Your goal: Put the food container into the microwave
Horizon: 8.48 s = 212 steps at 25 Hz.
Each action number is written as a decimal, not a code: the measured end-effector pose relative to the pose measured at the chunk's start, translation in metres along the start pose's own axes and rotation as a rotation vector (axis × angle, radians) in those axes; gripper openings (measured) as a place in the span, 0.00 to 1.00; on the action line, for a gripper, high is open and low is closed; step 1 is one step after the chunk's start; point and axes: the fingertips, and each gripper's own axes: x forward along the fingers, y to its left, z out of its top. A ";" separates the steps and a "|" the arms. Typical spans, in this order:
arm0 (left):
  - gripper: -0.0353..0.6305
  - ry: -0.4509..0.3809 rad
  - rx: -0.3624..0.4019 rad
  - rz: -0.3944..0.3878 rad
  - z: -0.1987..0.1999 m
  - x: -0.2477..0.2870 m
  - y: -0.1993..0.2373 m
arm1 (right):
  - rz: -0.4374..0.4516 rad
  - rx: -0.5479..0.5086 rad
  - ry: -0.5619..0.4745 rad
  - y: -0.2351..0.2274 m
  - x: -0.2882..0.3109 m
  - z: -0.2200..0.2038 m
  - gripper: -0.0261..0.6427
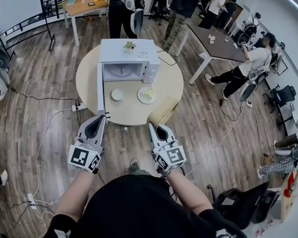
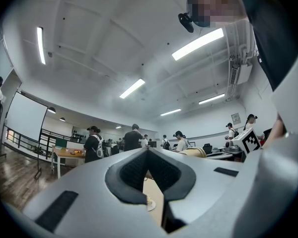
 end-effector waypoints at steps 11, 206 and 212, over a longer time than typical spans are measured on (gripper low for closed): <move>0.08 -0.002 0.014 0.038 -0.005 0.057 0.012 | 0.054 0.000 0.001 -0.045 0.041 0.001 0.08; 0.08 0.191 -0.043 0.278 -0.111 0.209 0.199 | 0.923 -0.793 0.956 -0.127 0.385 -0.311 0.08; 0.08 0.208 -0.046 0.286 -0.114 0.206 0.198 | 0.919 -0.803 0.972 -0.131 0.394 -0.317 0.08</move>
